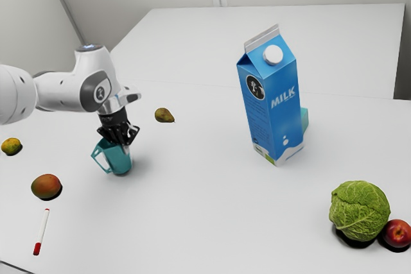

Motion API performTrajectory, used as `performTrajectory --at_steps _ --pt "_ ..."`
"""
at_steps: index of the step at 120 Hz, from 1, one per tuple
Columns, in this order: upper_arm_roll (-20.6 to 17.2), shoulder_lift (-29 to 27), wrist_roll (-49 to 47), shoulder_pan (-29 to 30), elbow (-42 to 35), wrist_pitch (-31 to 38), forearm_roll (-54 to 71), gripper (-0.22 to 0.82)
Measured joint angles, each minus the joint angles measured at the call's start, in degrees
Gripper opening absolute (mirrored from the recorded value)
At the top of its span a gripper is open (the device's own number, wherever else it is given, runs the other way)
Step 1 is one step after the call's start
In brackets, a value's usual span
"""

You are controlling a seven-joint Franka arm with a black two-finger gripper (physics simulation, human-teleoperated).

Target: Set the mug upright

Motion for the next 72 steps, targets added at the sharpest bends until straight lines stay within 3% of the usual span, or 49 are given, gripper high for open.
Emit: performTrajectory --at_steps 52,72 --pt "0.19 0.35 -7.90 -1.29 -1.36 2.80 0.42 -0.18" --pt "0.33 0.44 -9.36 -1.47 -1.27 3.90 0.18 0.19"
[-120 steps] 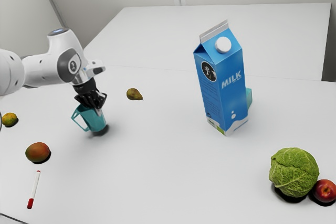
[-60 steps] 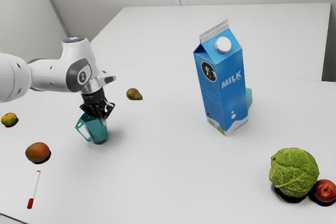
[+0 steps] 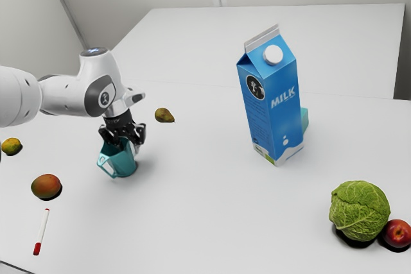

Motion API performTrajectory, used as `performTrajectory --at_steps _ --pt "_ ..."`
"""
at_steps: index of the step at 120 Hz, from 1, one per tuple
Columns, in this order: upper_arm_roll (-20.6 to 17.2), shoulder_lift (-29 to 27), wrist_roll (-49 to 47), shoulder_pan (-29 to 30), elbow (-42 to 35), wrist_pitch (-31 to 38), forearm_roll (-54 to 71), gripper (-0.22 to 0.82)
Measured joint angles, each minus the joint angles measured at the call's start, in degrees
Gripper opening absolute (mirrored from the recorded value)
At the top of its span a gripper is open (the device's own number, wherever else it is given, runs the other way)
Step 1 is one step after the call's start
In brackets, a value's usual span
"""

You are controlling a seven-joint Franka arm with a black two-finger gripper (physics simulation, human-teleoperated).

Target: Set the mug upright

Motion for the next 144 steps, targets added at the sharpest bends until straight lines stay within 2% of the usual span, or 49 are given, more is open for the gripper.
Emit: performTrajectory --at_steps 19,44,99,144 --pt "0.09 0.01 -0.78 -0.27 0.55 0.44 -0.43 0.41" --pt "0.38 -0.25 -1.31 -0.28 1.38 0.58 -1.71 0.53" --pt "0.47 -2.25 -0.04 -0.29 7.57 -2.69 -3.83 0.60" --pt "0.34 -6.79 4.48 -0.23 23.36 -18.18 1.77 0.60"
